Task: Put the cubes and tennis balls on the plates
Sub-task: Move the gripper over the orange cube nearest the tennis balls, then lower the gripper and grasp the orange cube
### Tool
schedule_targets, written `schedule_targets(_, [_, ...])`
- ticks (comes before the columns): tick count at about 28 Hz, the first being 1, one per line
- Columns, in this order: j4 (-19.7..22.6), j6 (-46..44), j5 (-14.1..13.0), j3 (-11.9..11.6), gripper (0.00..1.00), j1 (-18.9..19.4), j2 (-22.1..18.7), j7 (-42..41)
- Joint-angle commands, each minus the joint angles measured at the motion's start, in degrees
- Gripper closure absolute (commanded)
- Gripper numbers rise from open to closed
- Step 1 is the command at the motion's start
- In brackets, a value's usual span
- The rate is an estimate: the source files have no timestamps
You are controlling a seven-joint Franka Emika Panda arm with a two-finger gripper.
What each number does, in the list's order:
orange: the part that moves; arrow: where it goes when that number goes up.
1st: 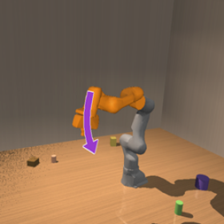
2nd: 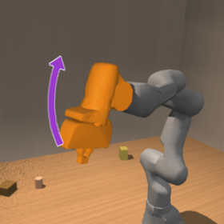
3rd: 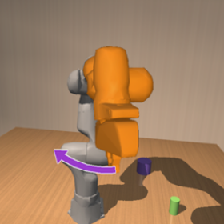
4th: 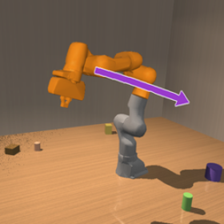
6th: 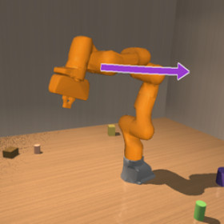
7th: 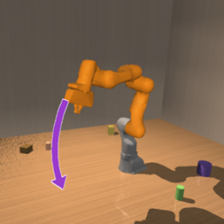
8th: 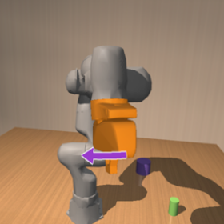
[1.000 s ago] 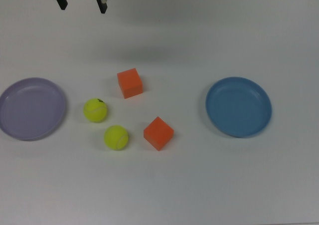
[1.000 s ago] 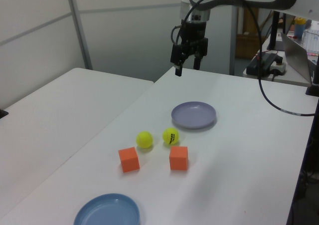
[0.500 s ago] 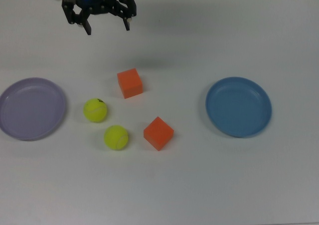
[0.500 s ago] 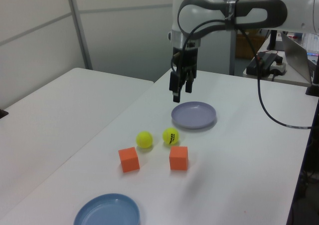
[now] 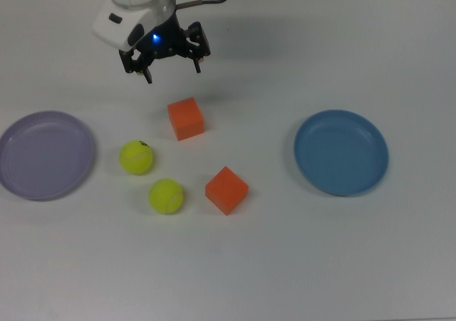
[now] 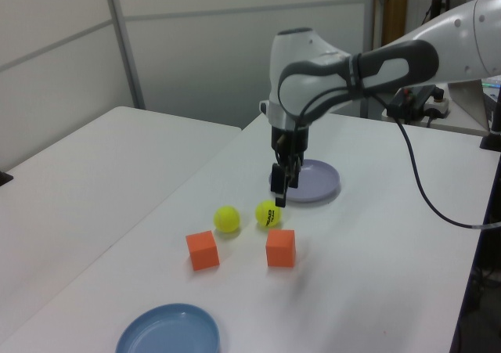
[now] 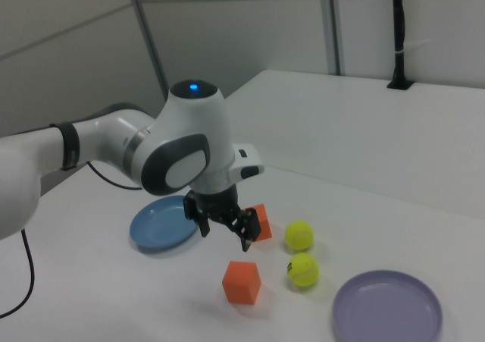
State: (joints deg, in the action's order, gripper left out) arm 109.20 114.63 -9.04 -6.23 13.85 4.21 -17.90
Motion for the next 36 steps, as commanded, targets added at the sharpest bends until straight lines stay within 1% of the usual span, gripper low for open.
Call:
schedule_targets(1, [6.2, 7.3, 1.0, 0.2, 0.0, 0.1, -1.7, -3.8])
schedule_targets(6, [9.1, 11.7, 1.3, 0.5, 0.0, 0.2, -0.9, -5.4])
schedule_targets(8, [9.4, 12.1, 1.3, 0.5, 0.0, 0.2, -0.3, -5.8])
schedule_targets(19, [9.4, 16.0, 1.6, 0.7, 0.0, 0.5, 4.4, -8.2])
schedule_targets(25, [9.4, 17.0, 1.7, 1.8, 0.0, 0.5, 6.1, -9.2])
schedule_targets(34, [9.2, 21.3, 1.7, 2.3, 0.0, 0.7, 9.9, -9.1])
schedule_targets(36, [9.0, 21.6, 1.7, 2.4, 0.0, 0.6, 10.2, -8.9])
